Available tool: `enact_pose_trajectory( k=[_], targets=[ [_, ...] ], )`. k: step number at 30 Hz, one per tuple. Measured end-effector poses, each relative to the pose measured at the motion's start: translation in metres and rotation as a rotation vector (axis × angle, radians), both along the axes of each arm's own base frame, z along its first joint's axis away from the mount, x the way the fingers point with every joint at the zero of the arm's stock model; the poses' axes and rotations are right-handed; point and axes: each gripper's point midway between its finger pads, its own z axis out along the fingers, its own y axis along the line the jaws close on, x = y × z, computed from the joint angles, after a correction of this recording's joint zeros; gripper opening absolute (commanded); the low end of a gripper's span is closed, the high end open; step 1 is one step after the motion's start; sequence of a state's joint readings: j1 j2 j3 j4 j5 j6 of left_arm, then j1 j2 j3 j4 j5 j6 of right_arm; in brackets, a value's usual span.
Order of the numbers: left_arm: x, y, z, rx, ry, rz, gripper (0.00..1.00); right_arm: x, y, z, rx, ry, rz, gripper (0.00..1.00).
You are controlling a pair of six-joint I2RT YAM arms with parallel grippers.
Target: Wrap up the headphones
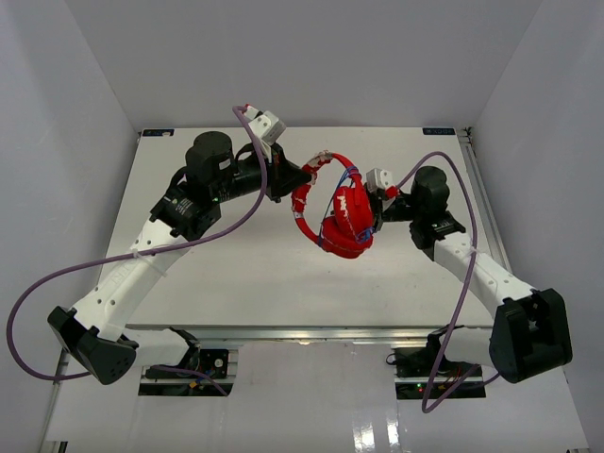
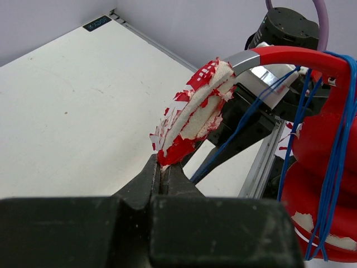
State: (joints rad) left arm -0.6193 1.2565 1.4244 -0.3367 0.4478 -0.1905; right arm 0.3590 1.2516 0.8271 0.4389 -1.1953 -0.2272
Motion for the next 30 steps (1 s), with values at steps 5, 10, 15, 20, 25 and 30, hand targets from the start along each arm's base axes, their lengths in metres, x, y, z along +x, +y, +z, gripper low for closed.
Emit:
enact_pose_trajectory(
  k=[5, 10, 15, 20, 25, 30],
  targets=[
    [0.007, 0.003, 0.001, 0.0, -0.007, 0.045, 0.0, 0.002, 0.001, -0.008, -0.023, 0.037, -0.022, 0.1],
    [0.014, 0.005, 0.007, -0.014, -0.029, 0.078, 0.0, -0.005, -0.002, -0.008, -0.028, 0.045, -0.024, 0.31],
    [0.015, 0.004, 0.013, -0.033, -0.041, 0.081, 0.0, -0.005, -0.004, -0.001, -0.025, 0.017, -0.044, 0.48],
    [0.015, 0.004, 0.015, -0.043, -0.046, 0.083, 0.0, 0.002, -0.006, -0.007, -0.044, 0.025, -0.091, 0.48],
    [0.015, 0.004, 0.015, -0.045, -0.044, 0.083, 0.0, 0.004, -0.007, -0.01, -0.054, 0.023, -0.109, 0.48],
    [0.015, 0.005, 0.016, -0.047, -0.047, 0.085, 0.0, -0.016, -0.009, -0.012, -0.067, 0.017, -0.018, 0.48]
  ],
)
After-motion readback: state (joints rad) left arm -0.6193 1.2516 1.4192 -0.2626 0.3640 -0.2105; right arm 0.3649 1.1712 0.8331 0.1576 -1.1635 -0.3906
